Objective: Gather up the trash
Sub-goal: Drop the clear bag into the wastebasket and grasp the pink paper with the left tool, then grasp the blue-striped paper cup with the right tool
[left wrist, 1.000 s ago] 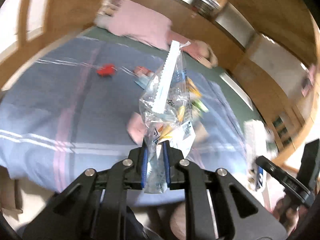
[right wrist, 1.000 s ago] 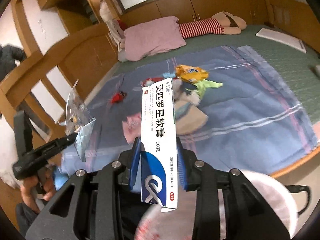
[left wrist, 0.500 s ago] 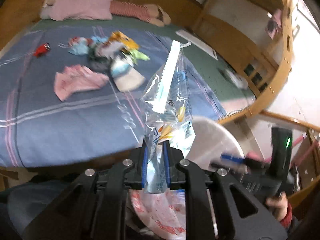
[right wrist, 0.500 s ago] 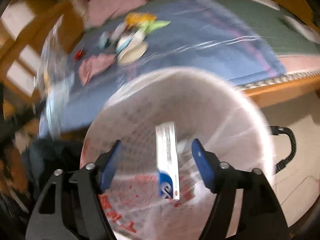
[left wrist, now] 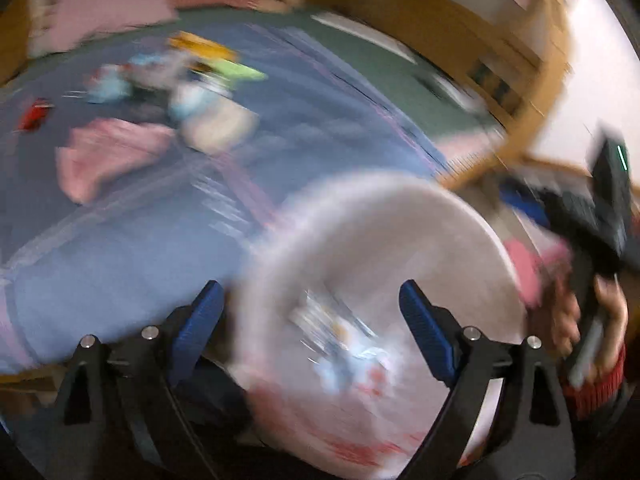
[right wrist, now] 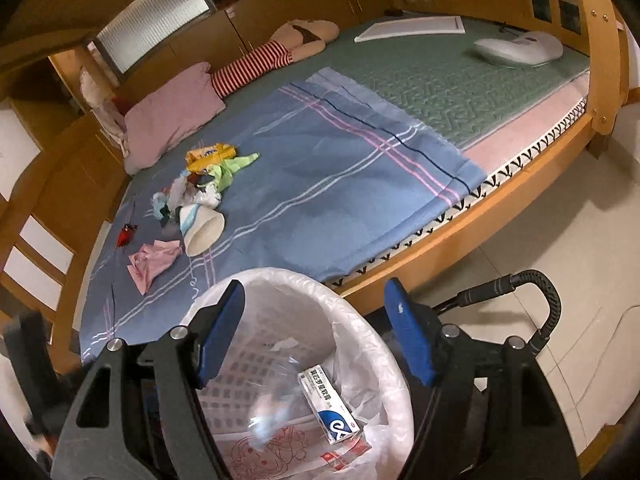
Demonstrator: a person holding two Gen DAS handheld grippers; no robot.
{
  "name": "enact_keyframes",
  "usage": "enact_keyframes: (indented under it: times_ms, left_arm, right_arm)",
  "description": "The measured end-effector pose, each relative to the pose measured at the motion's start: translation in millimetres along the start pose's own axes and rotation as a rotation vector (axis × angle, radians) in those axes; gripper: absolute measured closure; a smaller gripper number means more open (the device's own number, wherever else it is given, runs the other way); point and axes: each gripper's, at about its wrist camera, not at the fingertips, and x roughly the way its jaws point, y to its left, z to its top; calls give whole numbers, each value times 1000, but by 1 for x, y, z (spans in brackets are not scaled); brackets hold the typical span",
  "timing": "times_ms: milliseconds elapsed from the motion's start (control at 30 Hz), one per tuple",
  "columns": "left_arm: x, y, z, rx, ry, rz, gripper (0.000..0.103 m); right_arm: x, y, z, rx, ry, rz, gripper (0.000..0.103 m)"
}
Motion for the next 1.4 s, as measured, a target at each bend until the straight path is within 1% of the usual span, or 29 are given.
enact_keyframes:
  times_ms: [33,100,133,167,200,267,333,400,433,467,500,533,567,600,633,667,733,800,900,967,1033,1067,1100,1167,1233,1267,1333,1367,1400]
  left_arm:
    - [-2,16,11,-27,-25,39,13]
    - [2,68,41,-97,-81,199,13]
    - [7,92,55,-113,-101,303,12]
    - [13,108,66,-101,-111,385,10]
    - [21,121,76,-71,-107,436,7]
    - [41,140,92,31,-66,486,6]
    - [60,157,96,94,-34,476,6]
    - [79,168,97,61,43,363,6]
    - [90,173,98,35,88,281,6]
    - [97,177,98,31,112,261,6]
    - [101,174,95,39,120,263,6]
    - [104,174,94,56,124,270,10]
    - [104,174,91,57,125,259,18]
    - [104,175,90,42,137,235,47]
    - [103,178,90,20,153,207,62]
    - [99,180,88,-17,144,174,63]
    - [89,179,85,-49,129,157,73]
    - [73,177,81,-71,101,178,73]
    - [44,176,74,-143,46,223,73]
    - [23,178,66,-196,8,213,73]
    - [14,178,66,-220,-24,223,73]
    - [8,180,66,-231,-46,255,73]
    - [1,184,66,-250,-68,284,73]
    - [-7,190,65,-296,-94,310,73]
    - [-13,200,63,-348,-106,295,73]
    - [-14,202,61,-357,-107,290,73]
    - [-14,203,60,-364,-104,297,73]
    - [-15,204,60,-367,-102,307,73]
    - [-14,205,59,-372,-101,311,73]
  right_arm:
    - [1,1,1,-3,5,0,32]
    - [6,6,3,-25,22,-2,32]
    - [9,13,4,-47,33,2,32]
    - [12,17,5,-57,40,6,32]
    - [16,24,6,-69,51,12,30]
    - [25,36,9,-79,64,18,27]
    - [42,56,13,-112,92,12,25]
    - [58,77,16,-150,116,-4,24]
    - [63,83,16,-159,123,-5,23]
    - [72,93,17,-168,138,2,23]
    - [80,103,17,-165,156,23,23]
    - [87,110,18,-154,172,50,23]
    - [92,113,18,-148,180,67,23]
    - [98,120,18,-144,188,83,23]
    - [101,125,18,-148,190,82,23]
    - [107,133,19,-164,193,71,23]
    - [120,146,21,-198,213,52,20]
    - [140,165,31,-240,230,59,17]
    - [167,196,45,-330,209,12,11]
    - [195,220,56,-397,203,-6,10]
    - [223,235,63,-436,210,-51,9]
    - [241,243,66,-455,222,-88,9]
    - [258,250,67,-472,247,-107,9]
    - [282,261,62,-504,295,-127,9]
    - [302,269,56,-548,330,-159,9]
    - [313,272,52,-568,342,-184,9]
    - [321,271,47,-574,356,-192,10]
    - [322,268,45,-555,366,-168,17]
    - [321,264,43,-515,375,-133,27]
